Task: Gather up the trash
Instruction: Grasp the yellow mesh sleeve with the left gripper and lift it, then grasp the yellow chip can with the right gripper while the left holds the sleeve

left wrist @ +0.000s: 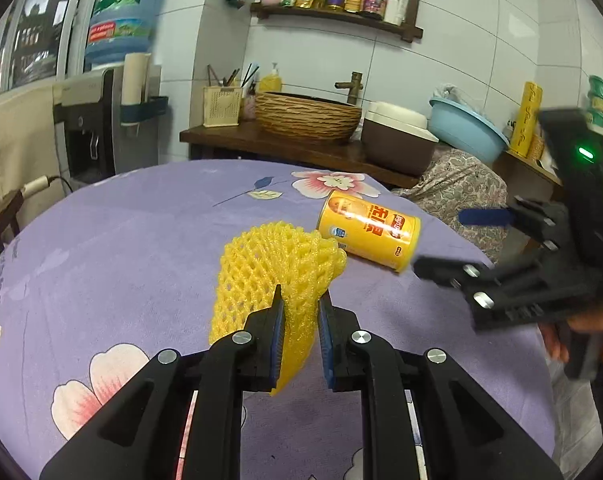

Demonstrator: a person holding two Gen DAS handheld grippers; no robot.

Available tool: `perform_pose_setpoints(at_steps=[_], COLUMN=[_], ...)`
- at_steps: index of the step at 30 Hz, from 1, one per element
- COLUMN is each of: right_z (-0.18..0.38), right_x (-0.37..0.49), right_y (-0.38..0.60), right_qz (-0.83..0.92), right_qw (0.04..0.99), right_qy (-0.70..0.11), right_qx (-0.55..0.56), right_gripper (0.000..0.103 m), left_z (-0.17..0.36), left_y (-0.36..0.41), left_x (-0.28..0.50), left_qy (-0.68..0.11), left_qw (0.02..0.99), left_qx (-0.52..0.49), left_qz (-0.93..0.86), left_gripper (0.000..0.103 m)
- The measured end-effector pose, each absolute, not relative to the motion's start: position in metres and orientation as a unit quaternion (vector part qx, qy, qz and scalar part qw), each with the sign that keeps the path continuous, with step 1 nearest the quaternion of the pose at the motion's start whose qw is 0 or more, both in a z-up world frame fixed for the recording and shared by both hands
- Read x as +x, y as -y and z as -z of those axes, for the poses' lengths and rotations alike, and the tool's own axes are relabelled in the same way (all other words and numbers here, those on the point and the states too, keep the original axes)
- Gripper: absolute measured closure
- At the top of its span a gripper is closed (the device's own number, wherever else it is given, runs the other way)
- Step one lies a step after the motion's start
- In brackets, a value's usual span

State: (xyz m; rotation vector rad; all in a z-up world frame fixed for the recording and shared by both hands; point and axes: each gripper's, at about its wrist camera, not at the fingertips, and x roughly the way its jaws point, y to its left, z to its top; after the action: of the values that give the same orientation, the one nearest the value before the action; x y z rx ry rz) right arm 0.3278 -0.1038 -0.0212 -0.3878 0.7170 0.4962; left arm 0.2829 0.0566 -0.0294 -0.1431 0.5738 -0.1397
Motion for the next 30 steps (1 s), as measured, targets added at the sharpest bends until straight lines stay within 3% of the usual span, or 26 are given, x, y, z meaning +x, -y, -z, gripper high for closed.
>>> perform_pose_setpoints(at_steps=[17,23,30], right_z=[0.078,0.085,0.076], right_x=[0.459,0.464,0.439], right_y=[0.022,0.014,0.018], right_qz=[-0.232,-0.237,-0.239], right_qw=[0.756,0.751,0.775], right_qy=[-0.475,-0.477,-0.442], right_qx=[-0.385,-0.391,-0.383], right_gripper=[0.012,0.033,0.034], left_z=[0.035,0.036,0.035], left_y=[-0.054,-0.05,-0.05], left_x=[0.283,0.285,0.285], left_qy=[-0.302,-0.307,-0.305], left_qw=[0.949,0.947,0.948], left_qx=[-0.065,-0.058,-0.06], left_qz=[0.069,0.073,0.073], left_gripper=[0.087,0.087,0.087])
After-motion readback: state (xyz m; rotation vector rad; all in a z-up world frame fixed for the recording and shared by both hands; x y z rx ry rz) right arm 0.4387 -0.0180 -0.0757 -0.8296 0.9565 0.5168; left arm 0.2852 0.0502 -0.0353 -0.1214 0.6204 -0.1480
